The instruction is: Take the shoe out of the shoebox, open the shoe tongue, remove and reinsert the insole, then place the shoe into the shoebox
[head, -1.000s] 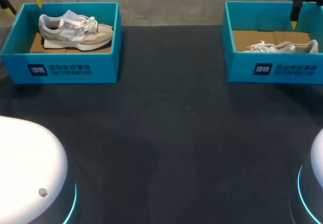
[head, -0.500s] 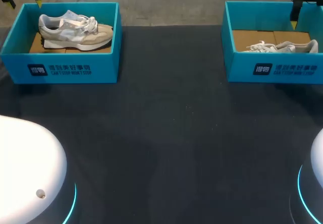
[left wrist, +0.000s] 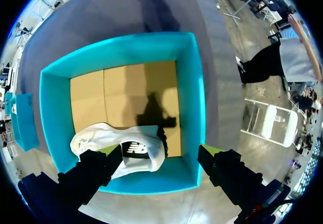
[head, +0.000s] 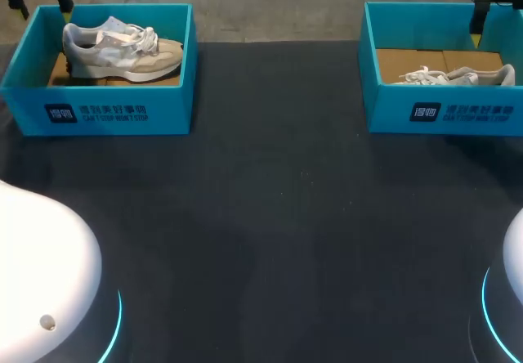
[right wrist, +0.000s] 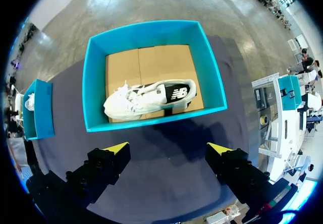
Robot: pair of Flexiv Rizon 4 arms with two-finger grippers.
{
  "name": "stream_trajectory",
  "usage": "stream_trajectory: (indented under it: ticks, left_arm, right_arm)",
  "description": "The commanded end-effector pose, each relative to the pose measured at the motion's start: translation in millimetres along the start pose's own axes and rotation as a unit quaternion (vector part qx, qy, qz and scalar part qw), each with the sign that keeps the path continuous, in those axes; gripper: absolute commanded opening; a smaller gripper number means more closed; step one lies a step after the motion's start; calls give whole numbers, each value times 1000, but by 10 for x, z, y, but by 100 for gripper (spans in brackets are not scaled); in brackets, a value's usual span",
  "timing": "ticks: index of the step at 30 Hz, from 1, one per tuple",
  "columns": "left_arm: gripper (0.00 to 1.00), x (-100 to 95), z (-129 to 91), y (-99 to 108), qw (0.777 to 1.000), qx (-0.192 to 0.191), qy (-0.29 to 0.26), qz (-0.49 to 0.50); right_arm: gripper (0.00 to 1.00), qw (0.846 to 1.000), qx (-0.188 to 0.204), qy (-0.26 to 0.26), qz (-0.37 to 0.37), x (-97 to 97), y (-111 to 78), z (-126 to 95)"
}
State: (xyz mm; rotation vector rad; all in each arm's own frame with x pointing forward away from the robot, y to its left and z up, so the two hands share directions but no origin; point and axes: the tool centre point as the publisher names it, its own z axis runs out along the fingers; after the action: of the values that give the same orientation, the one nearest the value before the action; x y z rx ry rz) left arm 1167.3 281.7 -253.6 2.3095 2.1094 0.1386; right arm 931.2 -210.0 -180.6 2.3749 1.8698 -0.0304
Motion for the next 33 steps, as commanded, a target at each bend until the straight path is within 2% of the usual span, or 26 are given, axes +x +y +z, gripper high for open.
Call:
stream_trajectory:
  ticks: [1, 17, 22, 30, 33]
  left_arm:
    - [100, 35, 141, 185, 1000, 27, 5, 4]
    - [100, 6, 453, 324, 999, 44, 7, 13]
    - [98, -27, 494, 338, 999, 41, 9, 12]
    - [100, -33, 580, 370, 999, 42, 22, 6]
    - [97, -27, 618, 381, 999, 44, 27, 5]
  right_arm:
    - [100, 1000, 0, 0, 0, 2, 0, 2]
    - [100, 1000, 0, 0, 0, 2, 0, 2]
    - [100, 1000, 0, 0, 0, 2, 0, 2]
    - [100, 1000, 0, 0, 0, 2, 0, 2]
    - [100, 1000, 0, 0, 0, 2, 0, 2]
